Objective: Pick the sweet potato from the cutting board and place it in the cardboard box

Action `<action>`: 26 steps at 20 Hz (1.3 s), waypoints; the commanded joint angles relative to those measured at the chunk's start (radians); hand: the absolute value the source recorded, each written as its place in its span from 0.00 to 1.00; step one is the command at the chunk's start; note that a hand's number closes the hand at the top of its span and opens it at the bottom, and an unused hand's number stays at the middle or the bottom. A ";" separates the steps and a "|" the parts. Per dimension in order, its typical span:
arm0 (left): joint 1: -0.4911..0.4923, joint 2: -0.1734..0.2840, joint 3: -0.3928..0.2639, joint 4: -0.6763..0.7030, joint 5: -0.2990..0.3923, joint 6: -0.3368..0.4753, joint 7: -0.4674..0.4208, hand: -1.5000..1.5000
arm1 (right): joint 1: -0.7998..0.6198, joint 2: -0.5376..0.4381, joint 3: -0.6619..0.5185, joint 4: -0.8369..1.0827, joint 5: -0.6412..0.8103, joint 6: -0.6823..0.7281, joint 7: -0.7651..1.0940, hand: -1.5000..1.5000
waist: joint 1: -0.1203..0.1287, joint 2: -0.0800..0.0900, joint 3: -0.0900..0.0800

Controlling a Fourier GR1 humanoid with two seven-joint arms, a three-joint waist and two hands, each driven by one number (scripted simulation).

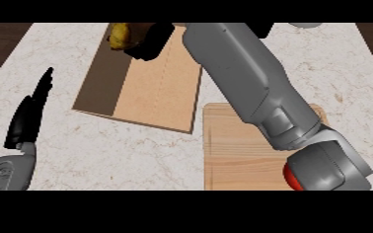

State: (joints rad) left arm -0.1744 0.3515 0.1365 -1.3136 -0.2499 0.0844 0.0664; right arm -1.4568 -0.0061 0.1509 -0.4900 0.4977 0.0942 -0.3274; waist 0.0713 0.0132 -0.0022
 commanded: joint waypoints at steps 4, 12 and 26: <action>-0.059 -0.021 -0.027 0.021 -0.012 -0.009 -0.004 0.50 | -0.051 0.006 0.159 0.109 -0.075 -0.109 0.068 1.00 | 0.046 0.011 -0.002; -0.063 -0.043 -0.056 0.040 -0.026 -0.014 -0.024 0.50 | 0.012 0.006 0.211 0.147 -0.222 -0.097 0.176 0.00 | 0.093 0.020 -0.003; -0.072 -0.002 -0.016 0.027 -0.014 -0.027 0.000 0.50 | 0.002 0.006 0.084 0.113 -0.491 -0.247 -0.001 0.00 | 0.069 0.021 0.000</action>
State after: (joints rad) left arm -0.2516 0.3246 0.1003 -1.2899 -0.2707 0.0671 0.0669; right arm -1.4294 -0.0002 0.2985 -0.3785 0.0913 -0.1161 -0.3083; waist 0.1453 0.0342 -0.0022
